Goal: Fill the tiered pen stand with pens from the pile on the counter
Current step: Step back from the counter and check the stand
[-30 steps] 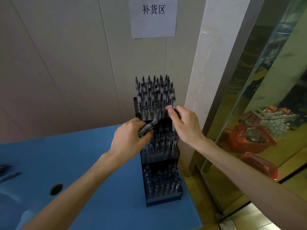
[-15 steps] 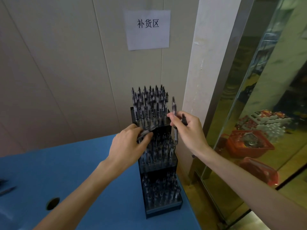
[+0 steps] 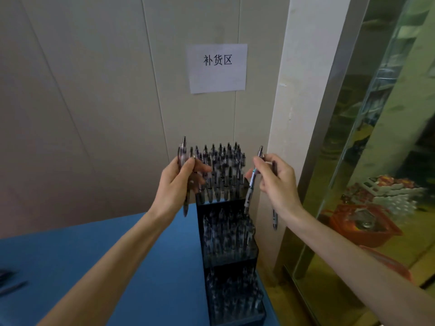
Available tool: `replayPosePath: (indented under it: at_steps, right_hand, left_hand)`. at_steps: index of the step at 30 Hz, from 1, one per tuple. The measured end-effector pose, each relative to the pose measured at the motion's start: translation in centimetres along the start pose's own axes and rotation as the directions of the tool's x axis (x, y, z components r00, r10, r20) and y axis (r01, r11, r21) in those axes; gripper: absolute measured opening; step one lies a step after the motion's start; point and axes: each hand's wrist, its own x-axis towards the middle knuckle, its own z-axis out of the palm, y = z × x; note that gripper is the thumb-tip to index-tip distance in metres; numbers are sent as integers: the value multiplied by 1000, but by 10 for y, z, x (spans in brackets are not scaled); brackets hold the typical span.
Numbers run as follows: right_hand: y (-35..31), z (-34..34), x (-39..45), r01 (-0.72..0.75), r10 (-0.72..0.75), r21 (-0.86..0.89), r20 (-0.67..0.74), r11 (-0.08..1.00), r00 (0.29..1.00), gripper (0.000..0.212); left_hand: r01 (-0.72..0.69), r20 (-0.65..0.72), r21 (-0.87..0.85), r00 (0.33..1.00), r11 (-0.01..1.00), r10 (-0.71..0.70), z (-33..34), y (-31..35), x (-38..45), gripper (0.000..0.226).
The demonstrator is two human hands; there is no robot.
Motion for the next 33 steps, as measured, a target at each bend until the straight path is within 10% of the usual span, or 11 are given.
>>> replayPosePath:
  at_steps: [14,33]
  right_hand:
    - [-56,22,99,370,-390,-130,-201,920,899,20]
    - [-25,47,114,302,-234,-447,202,842,951,22]
  left_hand:
    - [-216,-210,93,950,972,232,-6,37,57,11]
    - [-316,-192,218,914,924,358,3,28,84,15]
